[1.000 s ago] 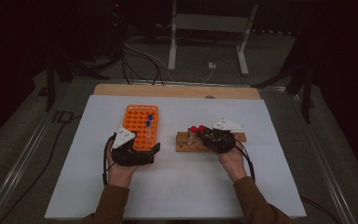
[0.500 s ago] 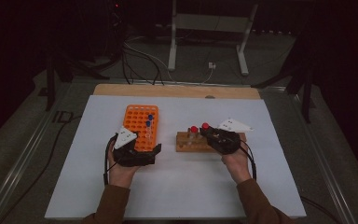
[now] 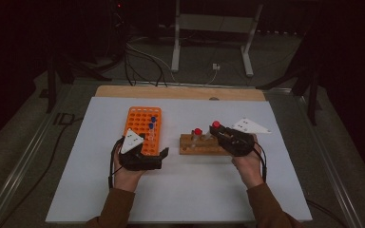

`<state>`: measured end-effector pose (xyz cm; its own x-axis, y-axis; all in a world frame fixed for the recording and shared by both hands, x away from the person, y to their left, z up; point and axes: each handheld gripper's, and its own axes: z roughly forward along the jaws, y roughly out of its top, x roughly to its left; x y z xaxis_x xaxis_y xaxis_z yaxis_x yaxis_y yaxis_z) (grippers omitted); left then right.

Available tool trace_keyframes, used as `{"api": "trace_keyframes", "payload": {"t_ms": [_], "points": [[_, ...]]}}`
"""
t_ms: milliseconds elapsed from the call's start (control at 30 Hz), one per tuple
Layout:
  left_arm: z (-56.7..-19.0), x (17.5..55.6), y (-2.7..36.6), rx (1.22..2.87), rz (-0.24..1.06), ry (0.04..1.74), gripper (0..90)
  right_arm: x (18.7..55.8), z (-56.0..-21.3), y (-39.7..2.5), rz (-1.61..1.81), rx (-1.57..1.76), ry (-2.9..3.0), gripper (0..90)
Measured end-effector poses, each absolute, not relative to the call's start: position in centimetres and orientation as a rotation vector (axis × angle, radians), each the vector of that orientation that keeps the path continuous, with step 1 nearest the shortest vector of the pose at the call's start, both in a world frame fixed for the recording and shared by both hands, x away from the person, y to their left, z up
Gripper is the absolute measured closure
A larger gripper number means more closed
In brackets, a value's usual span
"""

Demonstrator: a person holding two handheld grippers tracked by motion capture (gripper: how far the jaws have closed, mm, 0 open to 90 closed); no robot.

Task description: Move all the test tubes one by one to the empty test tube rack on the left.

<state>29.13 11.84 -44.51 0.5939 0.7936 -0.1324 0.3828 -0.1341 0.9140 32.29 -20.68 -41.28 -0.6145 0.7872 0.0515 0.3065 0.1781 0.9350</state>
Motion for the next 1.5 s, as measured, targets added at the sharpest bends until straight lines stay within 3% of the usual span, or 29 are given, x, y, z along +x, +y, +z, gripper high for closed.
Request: {"api": "trace_keyframes", "payload": {"t_ms": [333, 633, 1100, 1200, 1367, 1500], "points": [[-44.0, 28.6, 10.1, 1.771, 0.478, 0.888, 4.5, 31.3, -40.6, -20.3, 1.479, 1.0, 2.032, 74.9], [-43.9, 28.2, 9.1, 1.783, 0.485, 0.827, 16.0, 30.3, -40.7, -18.2, 1.483, 0.924, 2.133, 74.8], [-44.6, 27.8, 6.8, 1.858, 0.466, 0.739, 18.2, 29.7, -41.3, -14.7, 1.512, 0.861, 2.247, 74.7], [-44.8, 27.8, 6.6, 1.868, 0.478, 0.73, 25.4, 29.6, -41.5, -14.1, 1.521, 0.858, 2.264, 74.7], [-44.9, 27.6, 6.3, 1.89, 0.509, 0.712, 48.6, 29.4, -41.7, -13.4, 1.52, 0.839, 2.291, 74.7], [-45.1, 27.6, 6.3, 1.891, 0.5, 0.708, 61.3, 29.3, -41.8, -13.1, 1.516, 0.828, 2.303, 74.7]]}}
